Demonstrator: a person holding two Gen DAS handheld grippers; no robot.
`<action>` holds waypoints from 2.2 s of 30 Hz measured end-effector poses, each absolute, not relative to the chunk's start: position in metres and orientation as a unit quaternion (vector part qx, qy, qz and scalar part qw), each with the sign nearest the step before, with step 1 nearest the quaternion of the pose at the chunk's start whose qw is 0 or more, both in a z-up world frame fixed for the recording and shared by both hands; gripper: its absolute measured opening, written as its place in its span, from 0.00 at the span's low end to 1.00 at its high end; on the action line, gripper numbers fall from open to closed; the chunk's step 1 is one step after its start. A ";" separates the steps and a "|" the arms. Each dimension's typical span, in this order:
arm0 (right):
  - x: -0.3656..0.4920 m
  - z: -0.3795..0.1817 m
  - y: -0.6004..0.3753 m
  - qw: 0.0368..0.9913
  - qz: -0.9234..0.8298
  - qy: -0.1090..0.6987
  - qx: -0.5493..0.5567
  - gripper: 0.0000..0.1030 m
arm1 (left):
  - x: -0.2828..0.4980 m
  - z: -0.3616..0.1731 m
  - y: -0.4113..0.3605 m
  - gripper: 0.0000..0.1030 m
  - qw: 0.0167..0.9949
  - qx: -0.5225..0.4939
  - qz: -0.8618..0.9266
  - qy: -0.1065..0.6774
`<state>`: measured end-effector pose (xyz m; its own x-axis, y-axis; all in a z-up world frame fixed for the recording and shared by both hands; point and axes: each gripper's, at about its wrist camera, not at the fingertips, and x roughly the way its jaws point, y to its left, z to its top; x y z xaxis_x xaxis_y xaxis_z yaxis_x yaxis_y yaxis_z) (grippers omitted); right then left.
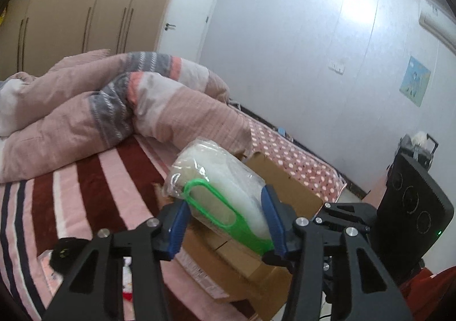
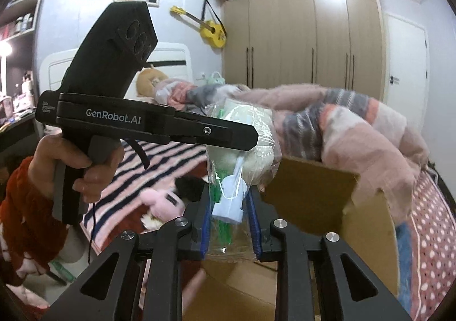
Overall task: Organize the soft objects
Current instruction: 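Carry the bagged toothbrush set into the cardboard box and open the right gripper, then grasp the white flower with the left gripper while the right gripper grasps the green round item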
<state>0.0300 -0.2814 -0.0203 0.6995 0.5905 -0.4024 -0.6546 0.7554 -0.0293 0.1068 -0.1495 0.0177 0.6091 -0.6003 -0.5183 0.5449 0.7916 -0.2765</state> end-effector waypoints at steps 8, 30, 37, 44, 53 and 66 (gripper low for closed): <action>0.060 -0.044 -0.317 0.910 0.330 0.237 -0.087 0.22 | 0.127 -0.001 -0.182 0.45 0.893 -0.013 -0.314 0.323; 0.076 -0.059 -0.310 0.904 0.319 0.269 -0.093 0.61 | 0.110 0.016 -0.123 0.92 0.930 -0.005 -0.234 0.283; 0.059 -0.037 -0.271 0.911 0.317 0.241 -0.112 0.61 | 0.078 0.024 -0.052 1.00 0.950 -0.016 -0.165 0.264; 0.039 -0.025 -0.226 0.921 0.304 0.205 -0.132 0.61 | 0.045 0.008 0.006 0.99 0.958 -0.018 -0.115 0.264; 0.025 -0.054 -0.156 0.891 0.351 0.244 -0.151 0.53 | 0.025 -0.057 0.050 0.99 0.945 -0.041 -0.109 0.307; 0.037 -0.134 -0.115 0.883 0.282 0.315 -0.204 0.49 | 0.037 -0.152 0.056 0.91 0.905 -0.099 -0.168 0.379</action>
<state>0.0373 -0.1155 -0.1344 0.6427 0.3689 -0.6714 -0.6262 0.7579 -0.1830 0.0375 0.0559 -0.1521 0.6565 -0.3794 -0.6519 0.2302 0.9238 -0.3059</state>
